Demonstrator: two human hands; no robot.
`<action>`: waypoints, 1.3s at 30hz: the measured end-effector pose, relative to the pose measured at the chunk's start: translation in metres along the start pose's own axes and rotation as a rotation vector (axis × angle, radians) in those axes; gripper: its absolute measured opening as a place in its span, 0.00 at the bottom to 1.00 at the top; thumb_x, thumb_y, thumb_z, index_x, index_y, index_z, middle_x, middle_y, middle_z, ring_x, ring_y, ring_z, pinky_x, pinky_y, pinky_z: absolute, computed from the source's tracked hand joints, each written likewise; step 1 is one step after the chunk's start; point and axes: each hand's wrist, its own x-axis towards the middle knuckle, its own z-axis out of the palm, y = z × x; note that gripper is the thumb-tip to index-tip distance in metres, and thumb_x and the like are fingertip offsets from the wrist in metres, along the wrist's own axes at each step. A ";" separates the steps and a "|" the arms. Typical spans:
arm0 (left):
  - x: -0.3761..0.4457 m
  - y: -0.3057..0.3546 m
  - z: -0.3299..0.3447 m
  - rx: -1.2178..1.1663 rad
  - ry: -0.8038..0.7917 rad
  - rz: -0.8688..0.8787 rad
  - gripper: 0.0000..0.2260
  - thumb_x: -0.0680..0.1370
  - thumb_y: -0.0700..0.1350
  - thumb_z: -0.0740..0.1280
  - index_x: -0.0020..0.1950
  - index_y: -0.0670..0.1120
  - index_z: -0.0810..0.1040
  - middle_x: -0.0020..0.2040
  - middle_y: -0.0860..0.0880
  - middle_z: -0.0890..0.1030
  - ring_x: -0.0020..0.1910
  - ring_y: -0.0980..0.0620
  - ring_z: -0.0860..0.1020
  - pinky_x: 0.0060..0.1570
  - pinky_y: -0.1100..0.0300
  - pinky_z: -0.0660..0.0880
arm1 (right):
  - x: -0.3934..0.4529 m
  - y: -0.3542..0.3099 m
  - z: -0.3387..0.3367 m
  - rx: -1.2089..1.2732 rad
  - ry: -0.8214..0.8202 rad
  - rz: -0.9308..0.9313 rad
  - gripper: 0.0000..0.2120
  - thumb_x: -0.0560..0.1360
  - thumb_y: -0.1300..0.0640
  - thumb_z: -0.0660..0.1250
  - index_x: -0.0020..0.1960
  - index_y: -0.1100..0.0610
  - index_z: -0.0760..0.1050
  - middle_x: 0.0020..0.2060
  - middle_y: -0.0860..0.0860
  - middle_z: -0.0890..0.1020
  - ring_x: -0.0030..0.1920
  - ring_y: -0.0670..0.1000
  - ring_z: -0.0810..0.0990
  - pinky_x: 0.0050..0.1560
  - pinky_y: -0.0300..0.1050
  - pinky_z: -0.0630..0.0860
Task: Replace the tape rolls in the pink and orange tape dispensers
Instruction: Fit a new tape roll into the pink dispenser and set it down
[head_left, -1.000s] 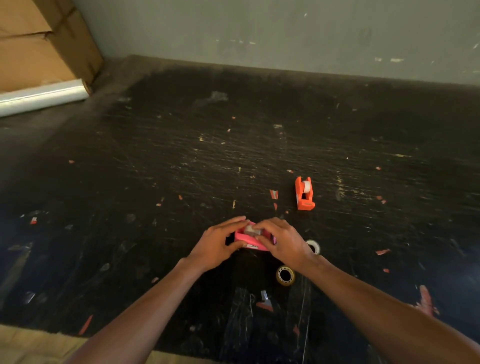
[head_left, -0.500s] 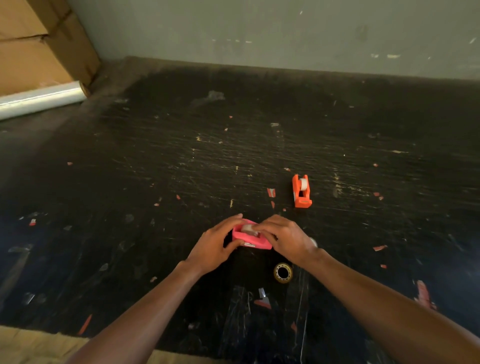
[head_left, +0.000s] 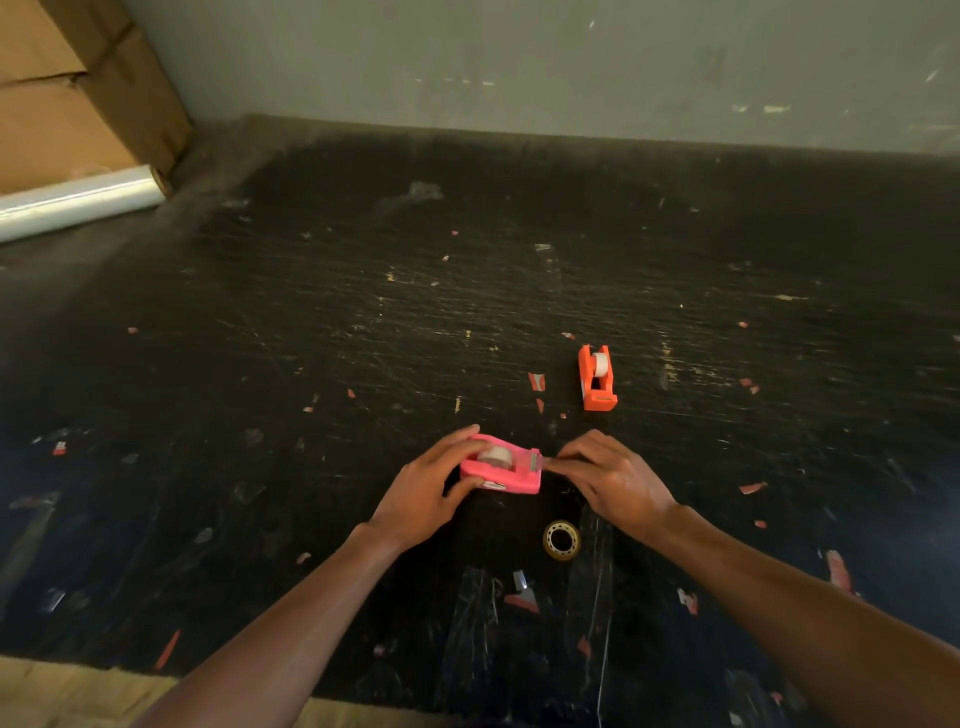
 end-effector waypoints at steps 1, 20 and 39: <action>0.000 0.000 0.000 0.005 0.000 -0.001 0.23 0.79 0.45 0.69 0.73 0.53 0.70 0.79 0.54 0.65 0.76 0.53 0.67 0.73 0.49 0.68 | -0.001 -0.001 0.000 -0.007 0.004 0.015 0.17 0.73 0.61 0.69 0.61 0.52 0.81 0.51 0.52 0.82 0.51 0.51 0.80 0.49 0.46 0.81; -0.006 -0.003 0.011 0.103 0.027 0.018 0.26 0.82 0.52 0.63 0.79 0.56 0.60 0.81 0.54 0.59 0.77 0.55 0.64 0.75 0.51 0.63 | 0.016 -0.063 0.015 0.469 0.015 0.759 0.31 0.78 0.56 0.67 0.78 0.55 0.59 0.70 0.53 0.66 0.70 0.52 0.63 0.66 0.41 0.61; 0.004 -0.012 0.027 0.497 -0.022 -0.354 0.28 0.83 0.60 0.46 0.82 0.54 0.44 0.83 0.50 0.43 0.81 0.48 0.40 0.79 0.44 0.42 | 0.073 -0.022 0.024 0.335 -0.004 0.819 0.33 0.69 0.51 0.76 0.69 0.58 0.69 0.62 0.56 0.73 0.62 0.55 0.73 0.65 0.51 0.72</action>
